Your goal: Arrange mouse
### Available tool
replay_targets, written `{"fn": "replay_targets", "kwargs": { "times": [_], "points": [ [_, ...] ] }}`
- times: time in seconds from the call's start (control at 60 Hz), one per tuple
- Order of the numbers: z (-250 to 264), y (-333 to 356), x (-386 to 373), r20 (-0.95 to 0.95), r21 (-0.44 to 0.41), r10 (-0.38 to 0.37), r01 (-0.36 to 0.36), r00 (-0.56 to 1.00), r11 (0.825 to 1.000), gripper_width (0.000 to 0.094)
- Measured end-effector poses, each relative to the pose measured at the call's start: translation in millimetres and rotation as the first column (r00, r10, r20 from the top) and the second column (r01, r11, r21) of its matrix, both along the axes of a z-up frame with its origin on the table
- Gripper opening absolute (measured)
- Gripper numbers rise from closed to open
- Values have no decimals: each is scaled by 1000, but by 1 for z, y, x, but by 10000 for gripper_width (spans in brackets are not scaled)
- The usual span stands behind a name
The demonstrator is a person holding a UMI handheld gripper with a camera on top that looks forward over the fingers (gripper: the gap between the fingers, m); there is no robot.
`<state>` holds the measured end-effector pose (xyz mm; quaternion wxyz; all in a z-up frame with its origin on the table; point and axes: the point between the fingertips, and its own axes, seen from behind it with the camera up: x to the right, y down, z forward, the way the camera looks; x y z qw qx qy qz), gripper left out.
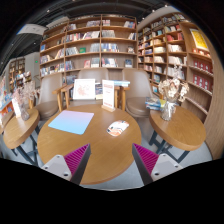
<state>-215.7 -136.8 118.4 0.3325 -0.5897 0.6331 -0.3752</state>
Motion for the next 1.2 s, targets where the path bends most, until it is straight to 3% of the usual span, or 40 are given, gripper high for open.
{"fn": "replay_targets", "kwargs": {
  "times": [0.567,0.85,1.2],
  "points": [
    [-102,-11,124,-93,-12,-36,35,995,999,855],
    [-132,-16,159,-179,3,-37,38,983,999,854],
    [-134,-20,210,-189,25,-28,33,982,999,855]
  ]
}}
